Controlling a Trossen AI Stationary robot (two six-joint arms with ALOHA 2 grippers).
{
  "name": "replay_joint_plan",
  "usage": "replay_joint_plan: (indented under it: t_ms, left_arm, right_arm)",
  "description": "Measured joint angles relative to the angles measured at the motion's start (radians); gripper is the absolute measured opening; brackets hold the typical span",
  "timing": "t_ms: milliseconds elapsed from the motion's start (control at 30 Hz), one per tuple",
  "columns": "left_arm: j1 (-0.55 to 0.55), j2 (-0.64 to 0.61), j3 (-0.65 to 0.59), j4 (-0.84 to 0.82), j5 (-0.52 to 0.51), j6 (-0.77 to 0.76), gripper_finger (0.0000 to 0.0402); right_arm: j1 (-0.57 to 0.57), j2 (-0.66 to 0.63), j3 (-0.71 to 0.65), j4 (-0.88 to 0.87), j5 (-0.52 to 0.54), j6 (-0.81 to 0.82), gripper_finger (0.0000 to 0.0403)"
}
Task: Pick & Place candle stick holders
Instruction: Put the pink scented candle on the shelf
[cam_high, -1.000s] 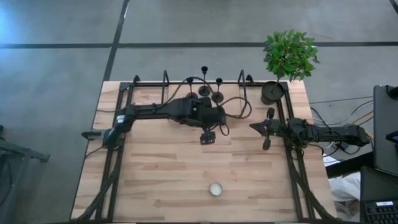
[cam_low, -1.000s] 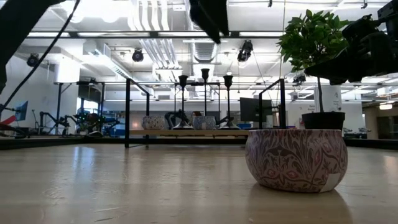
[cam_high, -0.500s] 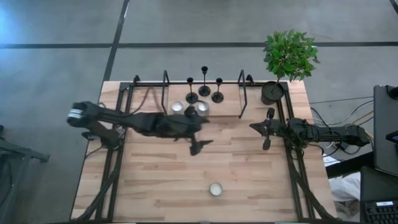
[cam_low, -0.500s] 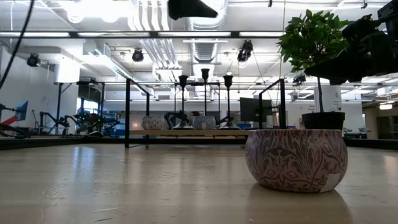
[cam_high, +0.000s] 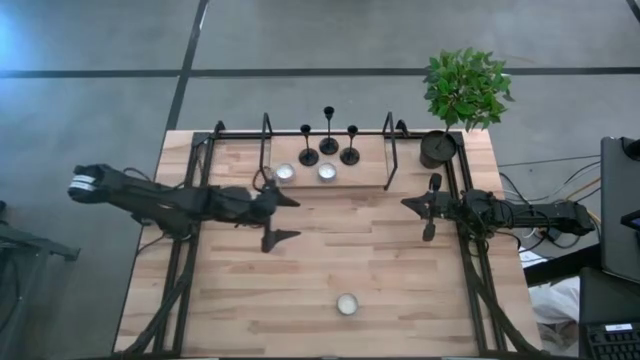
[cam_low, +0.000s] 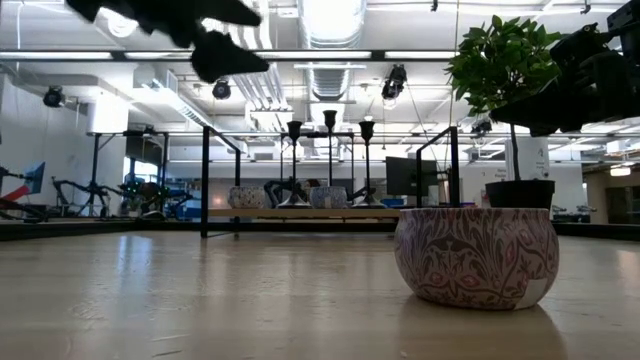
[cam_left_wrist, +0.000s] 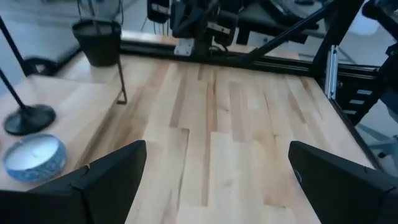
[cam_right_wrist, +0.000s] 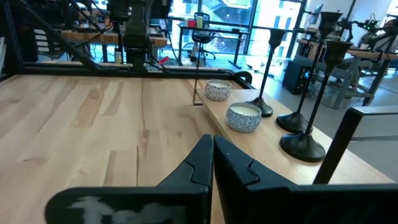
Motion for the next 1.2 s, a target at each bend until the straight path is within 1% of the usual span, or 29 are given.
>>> replay_joint_plan:
  t_ms: [67,233,400,667,767,1100,1200]
  left_arm:
    - [0.008,-0.049,-0.083,0.081,0.001,0.035,0.0399]
    - [0.026,-0.153,-0.258,0.269,0.002,0.054,0.0399]
    - [0.027,-0.253,-0.371,0.355,0.003,0.124,0.0399]
    - [0.03,-0.485,-0.486,0.353,-0.012,0.214,0.0399]
    - [0.03,-0.558,-0.534,0.35,-0.026,0.22,0.0399]
    - [0.035,-0.795,-0.685,0.35,-0.026,0.23,0.0399]
    - [0.036,-0.873,-0.688,0.26,-0.026,0.228,0.0399]
  right_arm:
    - [0.0,0.0,0.0,0.0,0.0,0.0,0.0008]
    - [0.0,0.0,0.0,0.0,0.0,0.0,0.0008]
    - [0.0,0.0,0.0,0.0,0.0,0.0,0.0008]
    - [0.0,0.0,0.0,0.0,0.0,0.0,0.0008]
    - [0.0,0.0,0.0,0.0,0.0,0.0,0.0008]
    - [0.0,0.0,0.0,0.0,0.0,0.0,0.0008]
    - [0.0,0.0,0.0,0.0,0.0,0.0,0.0008]
